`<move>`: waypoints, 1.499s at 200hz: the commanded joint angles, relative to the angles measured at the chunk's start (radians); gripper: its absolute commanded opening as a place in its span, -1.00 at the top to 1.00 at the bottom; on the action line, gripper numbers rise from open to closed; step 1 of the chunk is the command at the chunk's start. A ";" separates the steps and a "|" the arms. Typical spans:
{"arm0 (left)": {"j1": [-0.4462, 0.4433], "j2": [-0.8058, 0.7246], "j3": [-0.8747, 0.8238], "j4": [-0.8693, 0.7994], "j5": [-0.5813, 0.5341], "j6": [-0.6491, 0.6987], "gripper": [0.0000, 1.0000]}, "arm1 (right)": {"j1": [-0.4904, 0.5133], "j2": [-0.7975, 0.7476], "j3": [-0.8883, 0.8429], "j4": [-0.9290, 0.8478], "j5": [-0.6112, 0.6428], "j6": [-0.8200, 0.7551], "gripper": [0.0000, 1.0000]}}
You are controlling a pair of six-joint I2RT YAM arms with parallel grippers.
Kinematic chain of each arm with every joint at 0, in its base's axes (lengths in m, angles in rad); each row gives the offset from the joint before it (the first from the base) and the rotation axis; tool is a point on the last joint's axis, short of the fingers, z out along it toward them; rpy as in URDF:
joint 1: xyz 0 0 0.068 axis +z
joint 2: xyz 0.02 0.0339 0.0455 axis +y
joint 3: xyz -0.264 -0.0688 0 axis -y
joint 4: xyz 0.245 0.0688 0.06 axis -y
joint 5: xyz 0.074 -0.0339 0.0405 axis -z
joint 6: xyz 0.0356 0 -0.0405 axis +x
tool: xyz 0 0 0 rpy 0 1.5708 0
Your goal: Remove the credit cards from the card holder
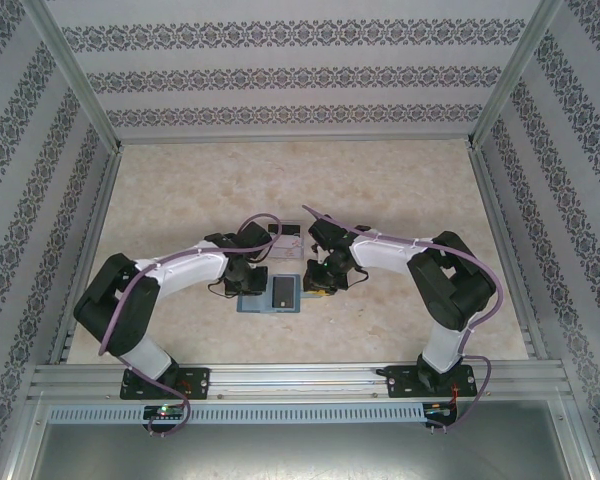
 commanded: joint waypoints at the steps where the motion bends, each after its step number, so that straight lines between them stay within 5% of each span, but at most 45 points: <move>1: 0.009 0.031 0.017 -0.105 -0.084 0.051 0.92 | 0.004 0.058 -0.024 -0.071 0.078 -0.018 0.53; 67: 0.008 0.034 0.065 -0.223 -0.182 0.069 0.43 | 0.004 0.049 -0.021 -0.080 0.082 -0.019 0.53; 151: 0.010 -0.058 0.177 -0.356 -0.238 0.083 0.33 | 0.006 -0.002 -0.003 -0.111 0.097 -0.014 0.52; 203: 0.010 -0.119 0.213 -0.298 -0.125 0.060 0.47 | 0.010 -0.049 0.016 -0.137 0.106 -0.007 0.52; 262: 0.008 -0.093 0.110 0.055 0.228 -0.084 0.70 | 0.022 -0.068 0.029 -0.110 0.075 0.023 0.52; 300: 0.005 -0.038 0.070 0.164 0.284 -0.123 0.80 | 0.029 -0.071 0.015 -0.053 0.035 0.060 0.57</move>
